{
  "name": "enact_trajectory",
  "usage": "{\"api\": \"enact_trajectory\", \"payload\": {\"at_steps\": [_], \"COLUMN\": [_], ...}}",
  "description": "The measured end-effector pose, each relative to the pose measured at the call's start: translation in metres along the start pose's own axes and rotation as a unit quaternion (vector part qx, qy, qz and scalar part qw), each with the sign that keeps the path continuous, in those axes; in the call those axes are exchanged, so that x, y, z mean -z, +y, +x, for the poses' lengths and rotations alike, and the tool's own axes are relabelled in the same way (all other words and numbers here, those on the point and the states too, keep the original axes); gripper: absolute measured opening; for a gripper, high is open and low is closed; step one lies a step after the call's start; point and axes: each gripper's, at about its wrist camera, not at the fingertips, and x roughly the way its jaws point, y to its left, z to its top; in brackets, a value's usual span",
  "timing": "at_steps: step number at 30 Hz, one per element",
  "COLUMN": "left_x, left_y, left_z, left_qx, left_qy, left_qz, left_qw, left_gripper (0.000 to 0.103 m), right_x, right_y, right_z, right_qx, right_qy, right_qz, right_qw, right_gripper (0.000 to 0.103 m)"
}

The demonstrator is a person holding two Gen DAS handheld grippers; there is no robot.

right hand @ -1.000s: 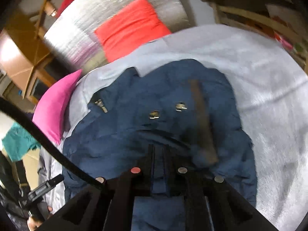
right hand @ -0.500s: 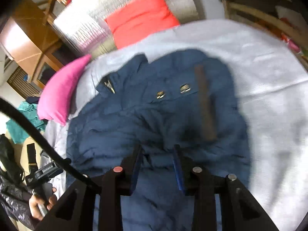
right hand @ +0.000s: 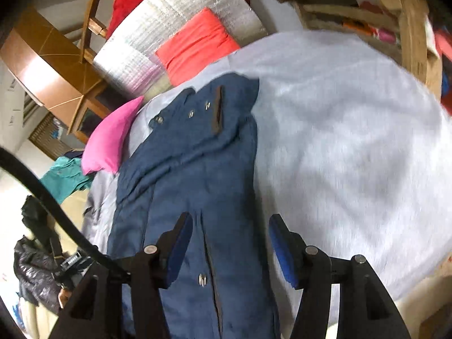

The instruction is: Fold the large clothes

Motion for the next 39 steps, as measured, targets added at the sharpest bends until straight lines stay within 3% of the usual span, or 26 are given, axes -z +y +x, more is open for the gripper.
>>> {"api": "enact_trajectory", "payload": {"at_steps": [5,13,14,18,23,29,30,33,36,38,39], "left_x": [0.046,0.081,0.085,0.094,0.099,0.106,0.107,0.109,0.111,0.111,0.112], "left_y": [0.022,0.022,0.020,0.009,0.002,-0.012,-0.014,-0.019,-0.018,-0.017,-0.017], "left_z": [-0.013,-0.018,-0.019,-0.010,0.000,0.015,0.013,0.008,0.005,0.009,0.013], "left_qx": [0.001,0.029,0.032,0.027,0.026,0.057,0.055,0.066,0.068,0.064,0.066], "left_qy": [0.029,0.063,0.065,0.086,0.104,0.132,0.130,0.119,0.115,0.124,0.132], "left_qz": [-0.021,-0.025,-0.023,-0.007,-0.003,0.012,0.019,0.027,0.026,0.025,0.023], "left_qw": [0.9994,0.9973,0.9971,0.9959,0.9942,0.9895,0.9898,0.9903,0.9907,0.9899,0.9888], "left_gripper": [0.103,0.102,0.099,0.066,0.071,0.074,0.074,0.052,0.051,0.057,0.062], "right_x": [0.031,0.063,0.067,0.079,0.091,0.104,0.108,0.113,0.113,0.114,0.115], "right_y": [-0.010,-0.031,-0.035,-0.051,-0.068,-0.071,-0.065,-0.037,-0.019,-0.021,-0.025], "right_z": [0.006,0.000,-0.001,-0.006,-0.007,0.013,0.019,0.023,0.021,0.028,0.035], "right_qx": [-0.026,-0.048,-0.052,-0.064,-0.082,-0.120,-0.138,-0.163,-0.158,-0.139,-0.131], "right_qy": [0.022,0.037,0.037,0.043,0.054,0.087,0.099,0.106,0.099,0.110,0.122], "right_qz": [0.011,0.033,0.039,0.060,0.093,0.125,0.126,0.084,0.043,0.046,0.062], "right_qw": [0.999,0.998,0.997,0.995,0.991,0.981,0.977,0.977,0.982,0.983,0.982], "right_gripper": [0.060,0.062,0.064,0.065,0.068,0.072,0.072,0.048,0.048,0.048,0.053]}}
